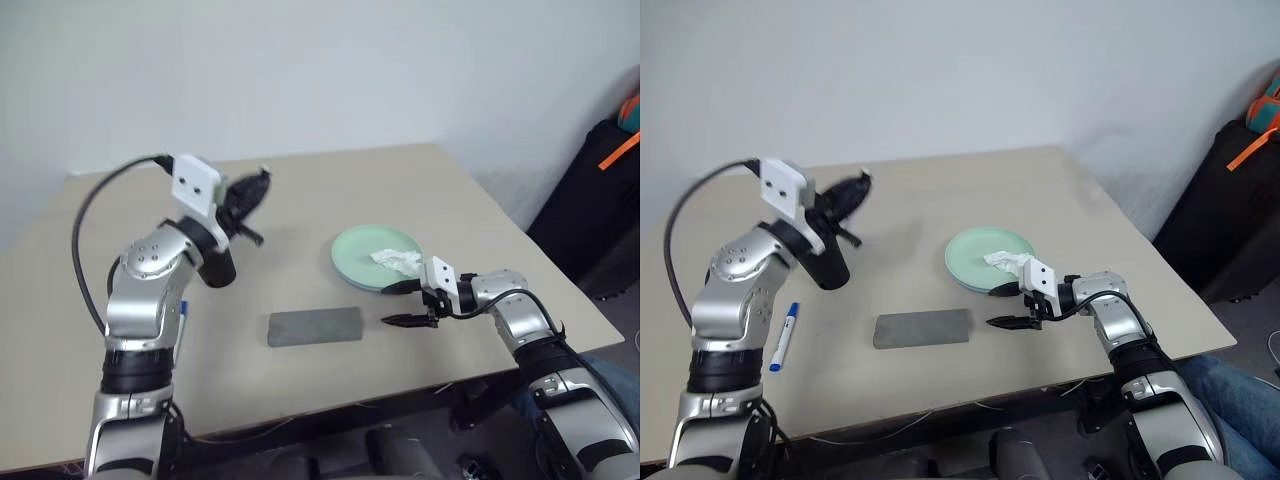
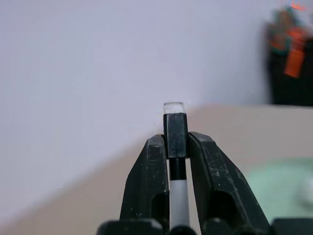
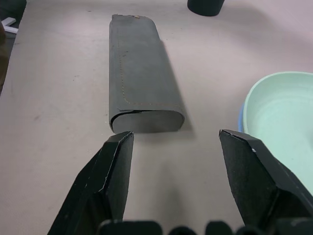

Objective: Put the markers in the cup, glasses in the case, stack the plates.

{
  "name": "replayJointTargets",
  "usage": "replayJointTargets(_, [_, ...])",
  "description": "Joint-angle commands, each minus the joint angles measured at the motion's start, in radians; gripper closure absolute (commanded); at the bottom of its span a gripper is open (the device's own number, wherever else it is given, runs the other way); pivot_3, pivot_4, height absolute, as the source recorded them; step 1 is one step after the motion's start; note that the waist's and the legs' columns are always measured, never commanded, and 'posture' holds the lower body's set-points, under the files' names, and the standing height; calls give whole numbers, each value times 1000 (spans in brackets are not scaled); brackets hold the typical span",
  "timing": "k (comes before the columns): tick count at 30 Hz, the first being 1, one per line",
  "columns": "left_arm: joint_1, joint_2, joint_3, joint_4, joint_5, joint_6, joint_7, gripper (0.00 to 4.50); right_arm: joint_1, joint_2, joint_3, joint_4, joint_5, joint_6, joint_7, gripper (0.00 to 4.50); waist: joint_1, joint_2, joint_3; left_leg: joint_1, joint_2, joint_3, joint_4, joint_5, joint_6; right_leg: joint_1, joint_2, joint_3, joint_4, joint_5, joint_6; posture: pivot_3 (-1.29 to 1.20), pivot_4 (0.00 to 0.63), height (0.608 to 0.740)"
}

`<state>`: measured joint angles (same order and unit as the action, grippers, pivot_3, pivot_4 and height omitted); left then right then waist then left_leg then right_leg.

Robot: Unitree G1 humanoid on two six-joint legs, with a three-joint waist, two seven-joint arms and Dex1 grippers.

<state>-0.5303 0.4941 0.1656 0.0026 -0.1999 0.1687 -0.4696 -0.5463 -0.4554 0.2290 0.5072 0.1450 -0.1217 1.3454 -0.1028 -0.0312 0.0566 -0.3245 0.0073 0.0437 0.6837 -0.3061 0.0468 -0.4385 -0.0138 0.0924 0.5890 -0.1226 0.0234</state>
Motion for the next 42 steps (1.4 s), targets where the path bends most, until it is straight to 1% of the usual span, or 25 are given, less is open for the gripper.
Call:
replayJointTargets(1, [-50,-2,12,117,115,-164,124,3885,-23,-6,-20,-20,8,-14,-6,1471,1,0,0,0,0,0,0,0,0,0,0,0,0,0,0,0,0,740])
replayJointTargets(6, [-96,-31,28,327,190,-289,289,3885,-25,-7,-21,-19,7,-14,-13,1471,3,0,0,-1,0,-1,0,0,0,-1,-1,-1,0,1,2,0,0,740])
replayJointTargets(14, [-117,-72,38,516,173,-447,338,3885,-23,-15,-22,-23,7,-12,-14,1471,4,-1,0,-1,0,-1,0,0,0,-1,-1,-2,0,2,2,0,0,740])
replayJointTargets(17, [-129,-78,36,562,172,-479,345,3328,-24,-17,-23,-26,7,-10,-15,1471,4,-1,0,-1,-1,-1,0,0,0,-1,-1,-2,0,2,2,0,0,740])
replayJointTargets(19, [-137,-77,34,582,176,-490,353,2739,-24,-18,-23,-27,7,-9,-16,1471,4,-1,0,-1,-1,-2,0,0,0,-1,-1,-2,0,2,3,0,0,740])
replayJointTargets(23, [-146,-72,32,597,178,-500,363,1320,-24,-19,-23,-28,7,-9,-17,1471,3,-1,0,-1,-1,-1,0,0,0,-1,-1,-2,0,2,3,0,0,740])
replayJointTargets(25, [-147,-67,28,593,178,-491,356,1320,-24,-19,-23,-28,7,-9,-17,1471,3,-1,0,-1,-1,-2,0,0,0,-1,-1,-2,0,2,3,0,0,740])
replayJointTargets(29, [-129,-52,31,531,154,-399,318,1320,-24,-18,-22,-28,6,-10,-18,1471,3,-1,0,-1,-1,-2,0,0,0,-1,-1,-3,0,2,3,0,0,740])
replayJointTargets(32, [-82,-16,33,391,95,-254,215,1320,-26,-16,-21,-25,6,-11,-18,1471,0,-1,0,-2,0,-2,0,0,0,-1,-1,-2,0,2,3,0,0,740])
replayJointTargets(33, [-64,-2,39,334,62,-208,176,1320,-27,-16,-21,-23,6,-11,-17,1471,-1,-1,0,-2,0,-2,0,0,0,-1,-1,-2,0,2,3,0,0,740])
replayJointTargets(36, [2,45,70,146,-99,-62,24,1320,-29,-15,-19,-14,4,-16,-14,1471,-2,-1,0,-2,1,-1,-1,-1,-1,-2,-1,-3,0,2,3,0,0,740])
replayJointTargets(40, [131,138,127,-80,-306,115,-156,1320,-39,-10,-15,1,2,-23,-6,1471,-3,-1,0,-2,2,-2,-1,-1,-1,-4,-1,-3,0,2,2,0,0,740])
replayJointTargets(42, [199,194,149,-139,-349,186,-209,1320,-50,-5,-18,4,12,-19,5,1471,-5,0,0,-2,2,-1,-1,-1,-1,-4,-1,-3,0,1,1,0,0,740])
